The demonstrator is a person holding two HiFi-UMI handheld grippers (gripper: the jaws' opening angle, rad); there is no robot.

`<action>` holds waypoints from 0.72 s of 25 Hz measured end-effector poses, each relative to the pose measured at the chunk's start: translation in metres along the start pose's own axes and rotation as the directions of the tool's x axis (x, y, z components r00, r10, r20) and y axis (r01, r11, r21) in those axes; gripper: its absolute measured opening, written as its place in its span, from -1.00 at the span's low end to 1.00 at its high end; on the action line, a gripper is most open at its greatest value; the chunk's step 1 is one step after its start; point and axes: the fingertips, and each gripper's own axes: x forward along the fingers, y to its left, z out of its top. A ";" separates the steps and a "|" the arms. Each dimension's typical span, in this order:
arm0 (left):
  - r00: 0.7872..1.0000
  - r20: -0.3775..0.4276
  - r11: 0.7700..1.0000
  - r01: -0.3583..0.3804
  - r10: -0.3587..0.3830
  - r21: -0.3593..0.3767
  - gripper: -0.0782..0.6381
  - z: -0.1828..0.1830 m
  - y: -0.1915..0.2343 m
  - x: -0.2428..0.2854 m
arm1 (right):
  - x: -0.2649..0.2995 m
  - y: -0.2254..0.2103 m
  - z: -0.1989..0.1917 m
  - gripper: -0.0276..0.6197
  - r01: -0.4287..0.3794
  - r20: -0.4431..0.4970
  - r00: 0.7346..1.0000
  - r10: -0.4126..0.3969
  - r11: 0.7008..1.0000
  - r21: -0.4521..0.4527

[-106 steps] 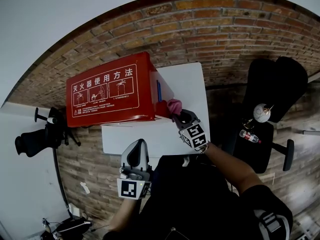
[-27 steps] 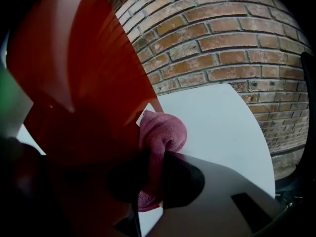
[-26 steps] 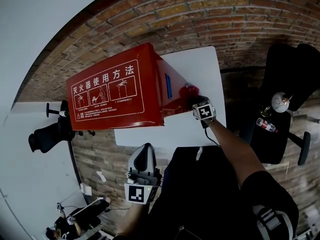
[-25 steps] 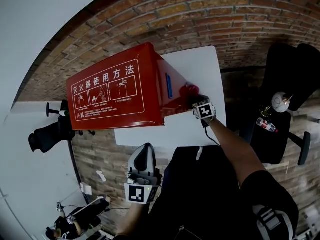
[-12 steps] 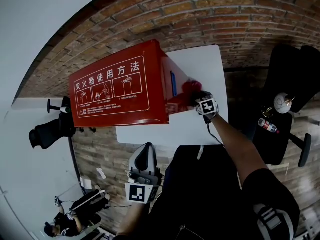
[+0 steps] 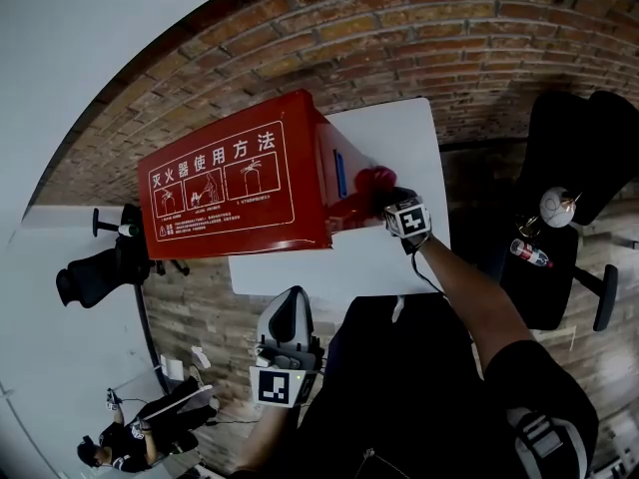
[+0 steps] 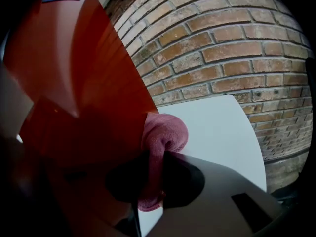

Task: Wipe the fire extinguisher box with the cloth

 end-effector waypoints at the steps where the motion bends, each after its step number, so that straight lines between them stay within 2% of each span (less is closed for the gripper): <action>1: 1.000 0.004 1.000 0.002 -0.002 -0.001 -0.65 0.001 -0.001 0.001 | -0.002 0.002 0.004 -0.70 -0.004 0.012 1.000 0.004 1.000 -0.002; 18: 0.998 0.044 0.999 0.037 -0.037 -0.005 -0.65 0.007 -0.006 0.006 | -0.050 0.036 0.049 -0.70 -0.075 0.132 0.989 0.072 0.997 0.019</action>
